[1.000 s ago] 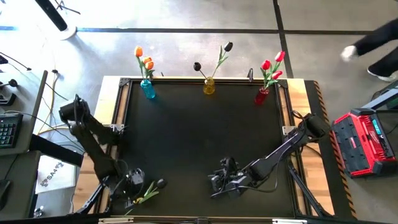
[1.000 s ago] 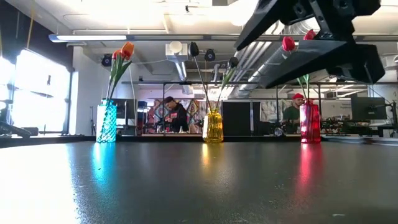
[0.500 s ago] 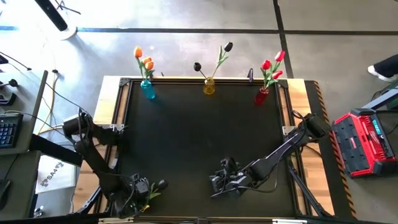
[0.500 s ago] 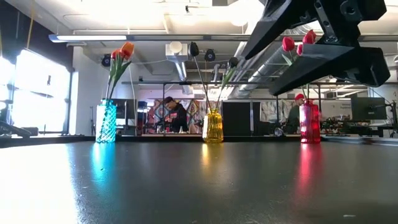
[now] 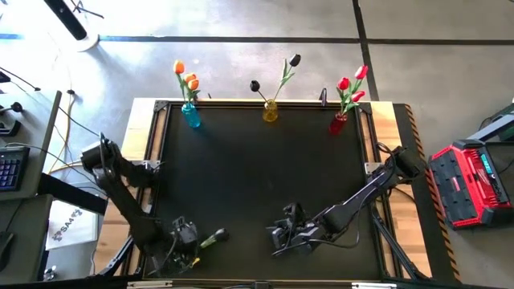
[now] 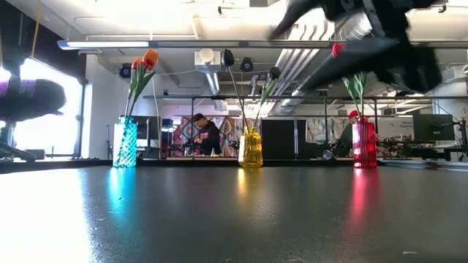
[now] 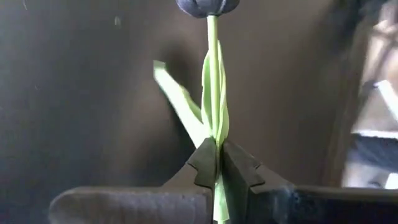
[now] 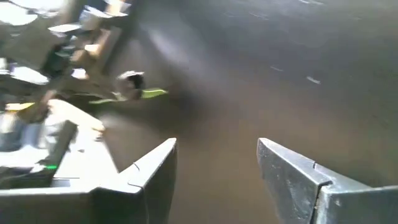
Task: Sort flowers into vase by color
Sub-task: Put the black flower into the yellow vase, then return to Home Position
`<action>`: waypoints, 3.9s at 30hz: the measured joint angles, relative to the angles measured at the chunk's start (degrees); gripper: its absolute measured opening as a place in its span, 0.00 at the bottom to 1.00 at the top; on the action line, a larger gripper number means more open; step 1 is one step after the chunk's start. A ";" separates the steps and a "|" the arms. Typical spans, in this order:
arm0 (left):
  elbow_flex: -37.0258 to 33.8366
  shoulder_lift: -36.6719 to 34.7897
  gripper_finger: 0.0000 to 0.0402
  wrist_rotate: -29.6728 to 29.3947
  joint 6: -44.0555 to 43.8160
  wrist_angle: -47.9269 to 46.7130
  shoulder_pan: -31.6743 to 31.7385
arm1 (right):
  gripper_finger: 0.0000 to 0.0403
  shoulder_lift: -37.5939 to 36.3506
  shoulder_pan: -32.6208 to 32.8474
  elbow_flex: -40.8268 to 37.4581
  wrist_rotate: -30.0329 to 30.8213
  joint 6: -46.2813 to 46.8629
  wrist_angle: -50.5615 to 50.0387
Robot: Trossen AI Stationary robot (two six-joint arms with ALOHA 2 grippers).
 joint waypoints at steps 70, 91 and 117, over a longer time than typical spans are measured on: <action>0.17 -19.23 0.33 -3.89 32.95 9.76 45.61 | 0.00 -24.56 -41.21 0.02 -9.30 -73.27 3.21; 0.17 -19.23 0.33 15.19 54.24 16.16 69.98 | 0.00 -23.91 -65.69 15.39 -19.41 -83.10 -6.10; 0.14 -19.40 0.33 17.48 56.38 15.95 71.74 | 0.51 -18.06 -66.60 16.22 -22.71 -81.76 -6.44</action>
